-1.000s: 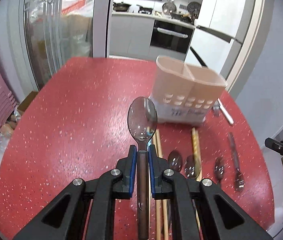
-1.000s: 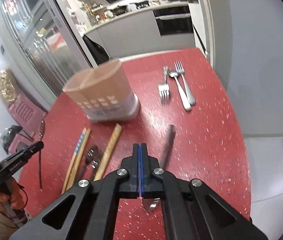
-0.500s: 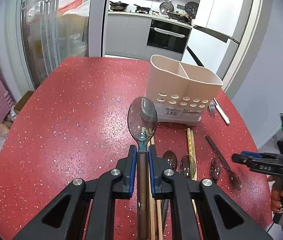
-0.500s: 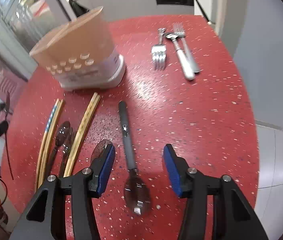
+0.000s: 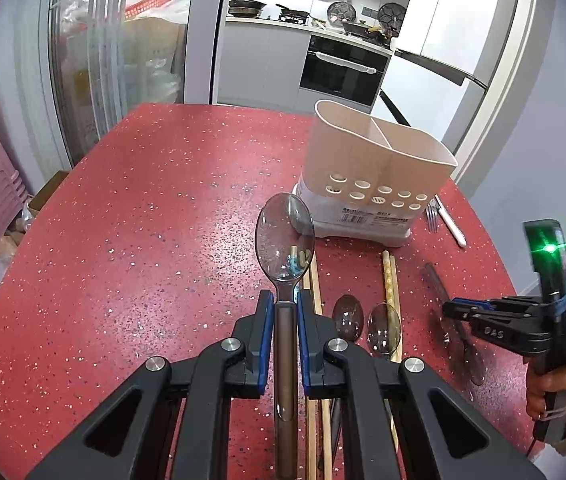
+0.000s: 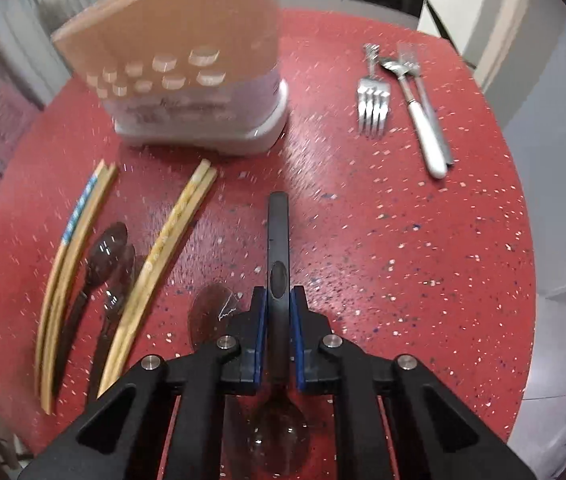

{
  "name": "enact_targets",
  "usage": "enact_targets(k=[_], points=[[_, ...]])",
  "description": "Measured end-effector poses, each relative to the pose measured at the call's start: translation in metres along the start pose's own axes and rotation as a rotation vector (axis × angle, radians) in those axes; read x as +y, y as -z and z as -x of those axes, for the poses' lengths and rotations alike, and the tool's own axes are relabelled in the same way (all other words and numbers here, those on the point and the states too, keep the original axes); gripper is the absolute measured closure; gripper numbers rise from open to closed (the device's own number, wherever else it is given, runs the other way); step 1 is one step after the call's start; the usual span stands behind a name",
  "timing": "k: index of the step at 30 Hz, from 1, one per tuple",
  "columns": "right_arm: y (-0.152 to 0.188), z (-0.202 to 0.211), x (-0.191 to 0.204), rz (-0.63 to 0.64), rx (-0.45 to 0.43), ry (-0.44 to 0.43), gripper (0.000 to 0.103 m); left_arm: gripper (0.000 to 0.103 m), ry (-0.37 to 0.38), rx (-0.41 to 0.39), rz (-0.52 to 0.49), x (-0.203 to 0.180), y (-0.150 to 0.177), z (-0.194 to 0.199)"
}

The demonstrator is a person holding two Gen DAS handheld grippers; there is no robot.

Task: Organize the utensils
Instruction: 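Carry the spoons to the beige caddy and lower them into it with both grippers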

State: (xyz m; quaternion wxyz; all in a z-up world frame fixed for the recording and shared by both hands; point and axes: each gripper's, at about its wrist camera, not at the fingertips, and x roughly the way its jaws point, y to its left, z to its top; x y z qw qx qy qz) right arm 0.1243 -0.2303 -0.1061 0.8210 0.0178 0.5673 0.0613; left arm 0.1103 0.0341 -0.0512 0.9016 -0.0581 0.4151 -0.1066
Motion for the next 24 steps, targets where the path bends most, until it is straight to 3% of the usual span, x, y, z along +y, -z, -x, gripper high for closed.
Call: enact_targets(k=[11,19,24], points=[[0.008,0.082,-0.017,-0.084,-0.256,-0.152,0.090,0.069,0.029,-0.058,-0.003,-0.012,-0.018,0.018],[-0.045,0.138,-0.012,-0.099,-0.484,-0.245,0.091,0.069,0.063,-0.155,-0.004,-0.030,-0.070,0.032],[-0.086,0.143,-0.002,-0.109,-0.559,-0.282,0.091,0.069,0.077,-0.209,0.017,-0.038,-0.113,0.028]])
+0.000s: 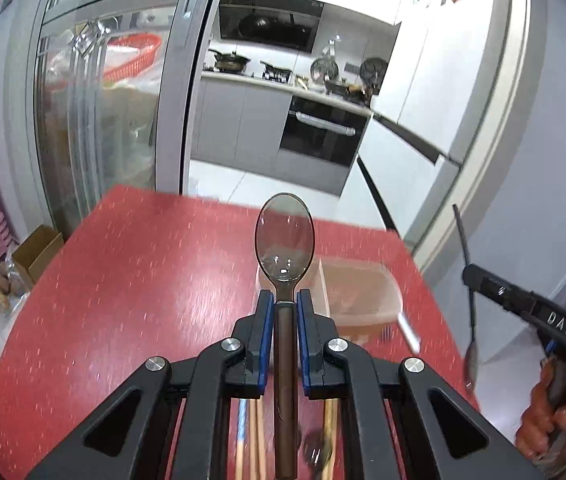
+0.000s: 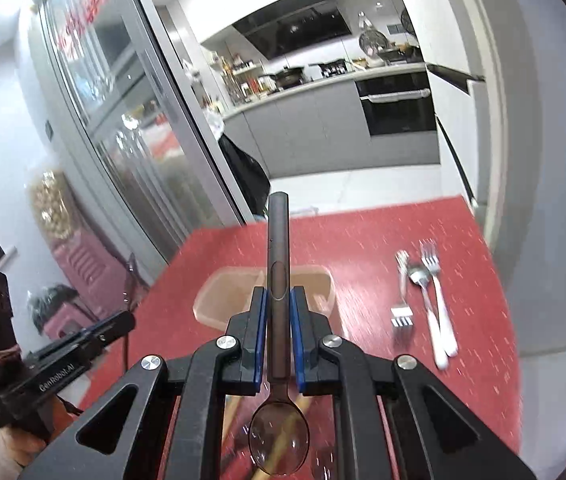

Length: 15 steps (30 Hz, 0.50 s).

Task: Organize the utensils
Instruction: 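Carry the spoons to the beige caddy and lower them into it with both grippers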

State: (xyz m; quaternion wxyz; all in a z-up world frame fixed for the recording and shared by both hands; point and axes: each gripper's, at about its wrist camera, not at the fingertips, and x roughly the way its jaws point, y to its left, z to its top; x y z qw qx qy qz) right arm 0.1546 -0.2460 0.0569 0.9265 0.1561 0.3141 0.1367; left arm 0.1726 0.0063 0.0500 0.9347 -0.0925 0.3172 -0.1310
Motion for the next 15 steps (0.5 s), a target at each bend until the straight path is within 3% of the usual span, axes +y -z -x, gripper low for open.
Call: enact_targets(k=[7,15], points=[[-0.036,-0.044,0.011,0.008,-0.073,-0.018,0.091,0.069,0.007,-0.061,0.007,-0.008,-0.048,-0.037],[-0.046,-0.094,0.009,0.045,-0.108,-0.005,0.091,0.069,-0.008,-0.087,0.022,-0.005,-0.065,-0.089]])
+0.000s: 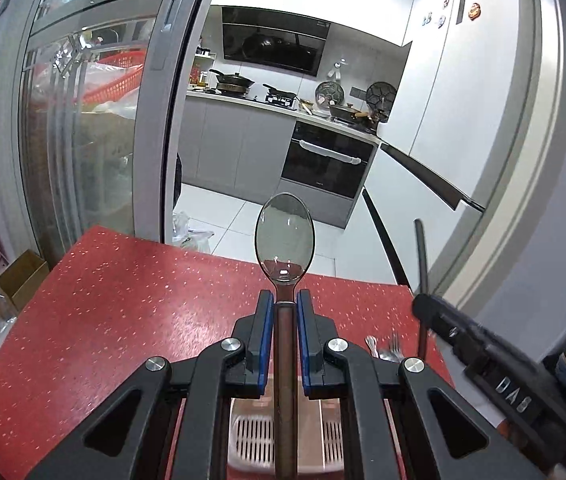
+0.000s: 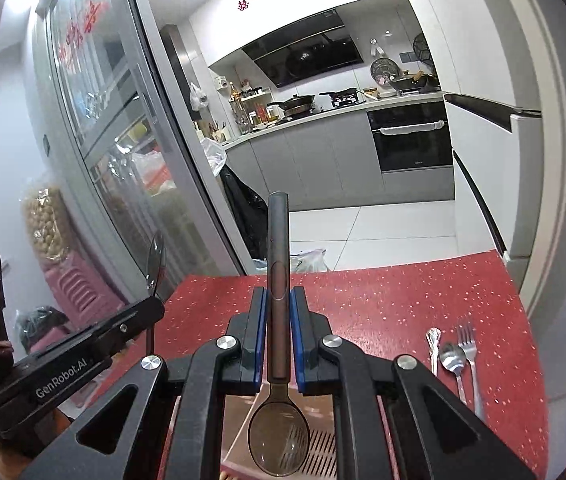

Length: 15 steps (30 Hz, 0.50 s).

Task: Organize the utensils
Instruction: 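Carry the spoons to the beige caddy and lower them into it with both grippers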

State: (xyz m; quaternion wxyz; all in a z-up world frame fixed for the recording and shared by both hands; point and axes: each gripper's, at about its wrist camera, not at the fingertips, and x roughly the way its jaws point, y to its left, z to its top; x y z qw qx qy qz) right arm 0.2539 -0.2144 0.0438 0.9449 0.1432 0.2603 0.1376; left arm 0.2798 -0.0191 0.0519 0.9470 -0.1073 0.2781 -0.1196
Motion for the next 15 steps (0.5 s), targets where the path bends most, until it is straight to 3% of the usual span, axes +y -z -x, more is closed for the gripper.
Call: enact_targets(k=[8,15], points=[[0.018,-0.029,-0.006,0.055,0.027,-0.014,0.091,0.069,-0.027,0.010,-0.041,0.002,0.021,-0.032],[0.038,-0.020,-0.013,0.095,-0.013,-0.045,0.090,0.069,-0.045,-0.016,-0.057,0.005,0.045,-0.025]])
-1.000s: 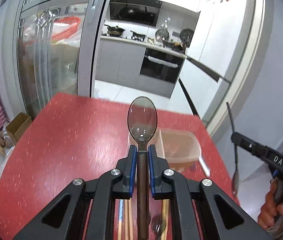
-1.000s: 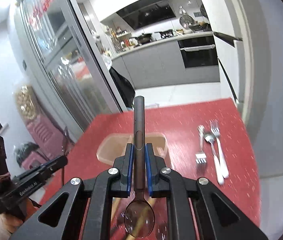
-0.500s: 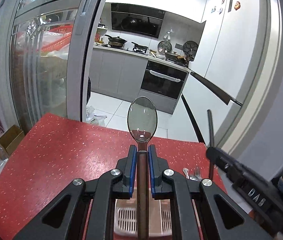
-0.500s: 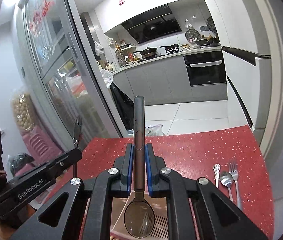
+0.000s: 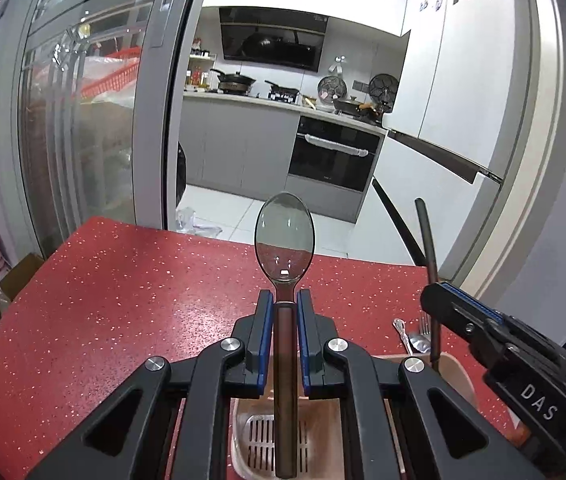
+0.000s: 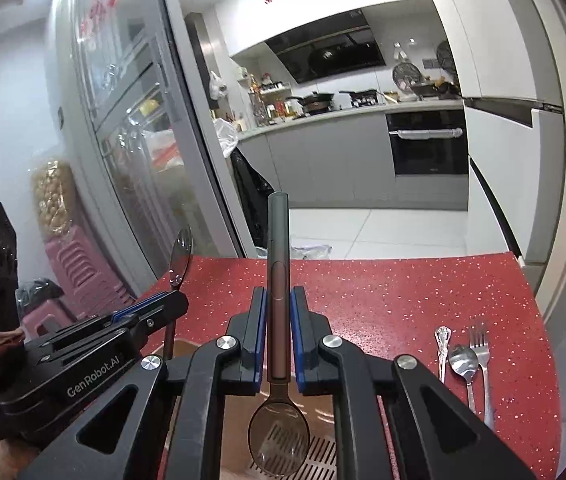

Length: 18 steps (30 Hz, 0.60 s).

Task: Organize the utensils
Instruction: 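Carry the spoons to the beige caddy and lower them into it with both grippers, then open both grippers and pull back from the caddy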

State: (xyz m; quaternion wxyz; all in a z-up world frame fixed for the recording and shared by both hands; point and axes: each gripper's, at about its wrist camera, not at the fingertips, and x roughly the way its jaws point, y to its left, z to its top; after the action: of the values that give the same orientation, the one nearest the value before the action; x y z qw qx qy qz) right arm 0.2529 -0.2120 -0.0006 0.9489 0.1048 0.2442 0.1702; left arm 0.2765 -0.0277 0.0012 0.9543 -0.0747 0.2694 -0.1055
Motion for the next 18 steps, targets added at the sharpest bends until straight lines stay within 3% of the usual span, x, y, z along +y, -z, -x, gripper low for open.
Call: enact_targets(k=[7,18], points=[[0.018,0.020,-0.006,-0.003,-0.021,0.009,0.090,0.069,-0.039,0.000,-0.040,-0.004,0.015,0.010],[0.024,0.029,-0.011,-0.033,0.083,0.026,0.088,0.069,-0.084,0.050,-0.044,0.002,0.027,0.019]])
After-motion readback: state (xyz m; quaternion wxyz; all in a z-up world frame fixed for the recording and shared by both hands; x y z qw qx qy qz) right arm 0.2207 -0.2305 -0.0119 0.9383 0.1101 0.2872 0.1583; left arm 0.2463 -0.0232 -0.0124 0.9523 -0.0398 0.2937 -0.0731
